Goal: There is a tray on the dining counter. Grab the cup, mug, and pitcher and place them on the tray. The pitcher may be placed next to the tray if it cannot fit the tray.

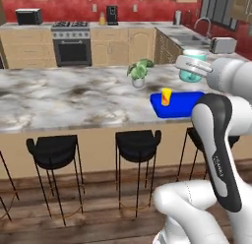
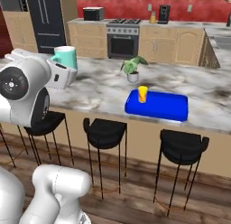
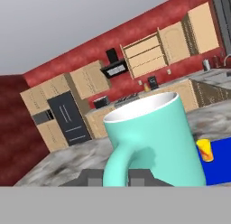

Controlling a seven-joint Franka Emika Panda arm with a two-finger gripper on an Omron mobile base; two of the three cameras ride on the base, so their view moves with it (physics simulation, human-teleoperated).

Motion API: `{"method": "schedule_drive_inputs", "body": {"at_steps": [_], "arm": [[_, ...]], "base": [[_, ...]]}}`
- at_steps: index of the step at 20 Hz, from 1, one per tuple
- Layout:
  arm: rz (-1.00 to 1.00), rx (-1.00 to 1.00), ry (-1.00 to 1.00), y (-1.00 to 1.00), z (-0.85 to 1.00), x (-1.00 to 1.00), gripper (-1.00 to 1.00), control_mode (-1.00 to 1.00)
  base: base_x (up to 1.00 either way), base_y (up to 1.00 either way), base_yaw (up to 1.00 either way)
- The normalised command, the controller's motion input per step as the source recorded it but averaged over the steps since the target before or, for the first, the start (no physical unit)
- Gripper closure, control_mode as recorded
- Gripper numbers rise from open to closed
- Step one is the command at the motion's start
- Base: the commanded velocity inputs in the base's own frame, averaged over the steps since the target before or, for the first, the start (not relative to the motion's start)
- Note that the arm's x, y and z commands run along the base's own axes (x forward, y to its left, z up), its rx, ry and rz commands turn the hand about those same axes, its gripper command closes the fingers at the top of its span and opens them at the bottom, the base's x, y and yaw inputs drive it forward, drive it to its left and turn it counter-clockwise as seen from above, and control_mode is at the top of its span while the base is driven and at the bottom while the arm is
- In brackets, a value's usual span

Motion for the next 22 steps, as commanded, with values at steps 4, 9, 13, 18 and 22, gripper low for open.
{"method": "schedule_drive_inputs", "body": {"at_steps": [4,9,13,18,22], "arm": [[0.0,0.0,0.0,0.0,0.0,0.0,1.0,1.0],[0.0,0.0,0.0,0.0,0.0,0.0,1.0,1.0],[0.0,0.0,0.0,0.0,0.0,0.0,1.0,1.0],[0.0,0.0,0.0,0.0,0.0,0.0,1.0,1.0],[0.0,0.0,0.0,0.0,0.0,0.0,1.0,1.0]], "base": [[0.38,-0.74,0.07],[0.29,-0.96,0.07],[0.31,-0.99,0.03],[0.37,-0.91,0.03],[0.46,-0.88,0.02]]}}
